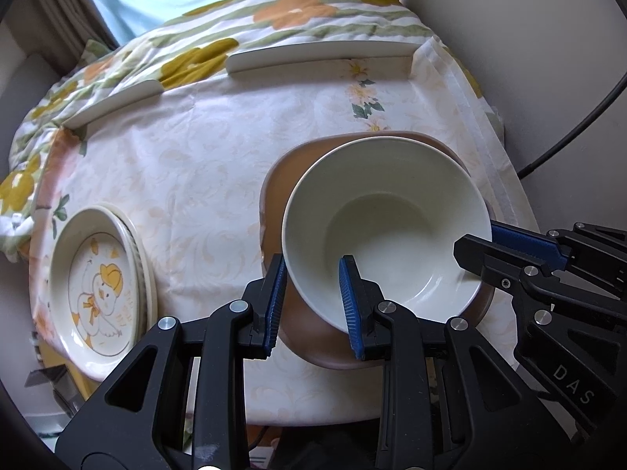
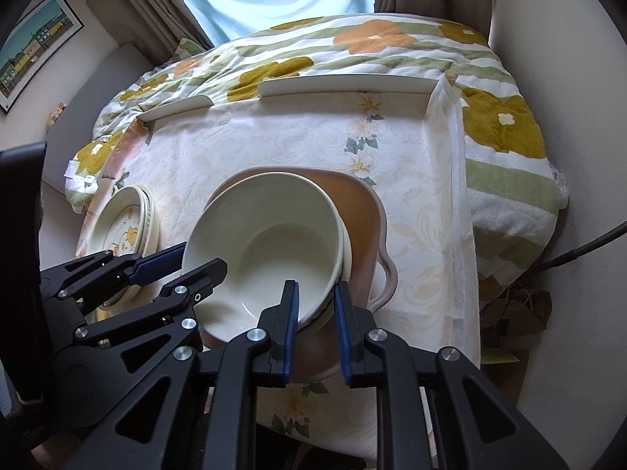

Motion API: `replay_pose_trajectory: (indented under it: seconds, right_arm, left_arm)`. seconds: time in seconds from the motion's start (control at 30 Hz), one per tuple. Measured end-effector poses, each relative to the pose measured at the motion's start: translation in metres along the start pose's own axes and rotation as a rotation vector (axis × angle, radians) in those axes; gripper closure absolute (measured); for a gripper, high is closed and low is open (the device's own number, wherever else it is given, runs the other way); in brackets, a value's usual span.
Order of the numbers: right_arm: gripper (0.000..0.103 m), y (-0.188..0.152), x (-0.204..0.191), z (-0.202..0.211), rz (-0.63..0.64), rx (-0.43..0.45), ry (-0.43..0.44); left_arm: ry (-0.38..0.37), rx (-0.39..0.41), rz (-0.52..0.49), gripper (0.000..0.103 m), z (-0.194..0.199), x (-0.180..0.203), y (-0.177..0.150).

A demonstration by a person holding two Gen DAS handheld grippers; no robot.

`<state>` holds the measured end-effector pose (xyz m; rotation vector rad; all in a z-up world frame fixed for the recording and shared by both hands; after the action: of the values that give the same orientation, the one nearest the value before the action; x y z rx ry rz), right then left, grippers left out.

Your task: Organize plates and bowls

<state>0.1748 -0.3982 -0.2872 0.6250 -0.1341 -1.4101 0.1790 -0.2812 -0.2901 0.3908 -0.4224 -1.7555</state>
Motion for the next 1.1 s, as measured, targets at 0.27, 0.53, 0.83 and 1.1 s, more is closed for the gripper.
replay_pose_trajectory:
  seconds: [0.27, 0.53, 0.83, 1.1]
  right_arm:
    - [0.087, -0.002, -0.002, 0.008, 0.001, 0.033, 0.009]
    - [0.087, 0.002, -0.003, 0.05, -0.012, 0.116, 0.008]
    - [0.012, 0.005, -0.016, 0.102, 0.001, 0.249, 0.021]
    - [0.011, -0.008, -0.017, 0.105, -0.03, 0.276, -0.039]
  left_arm:
    - [-0.011, 0.041, 0.001, 0.078, 0.012, 0.0, -0.005]
    - [-0.061, 0.18, 0.042, 0.078, 0.06, -0.025, 0.008]
    - [-0.063, 0.253, 0.024, 0.073, 0.098, -0.054, 0.003]
    - [-0.069, 0.282, 0.014, 0.008, 0.104, -0.063, -0.002]
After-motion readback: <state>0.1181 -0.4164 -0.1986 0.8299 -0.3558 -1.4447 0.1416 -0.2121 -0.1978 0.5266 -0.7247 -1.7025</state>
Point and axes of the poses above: each gripper's, at about its wrist camera, not at the fingertips, and z roughly against the way its jaws point, x to its right, y to its top, the point moved 6 cm from there along -z, roughly the way its jaws point, and after that the axes turned 6 degrees about x, right-handed, at the moved point
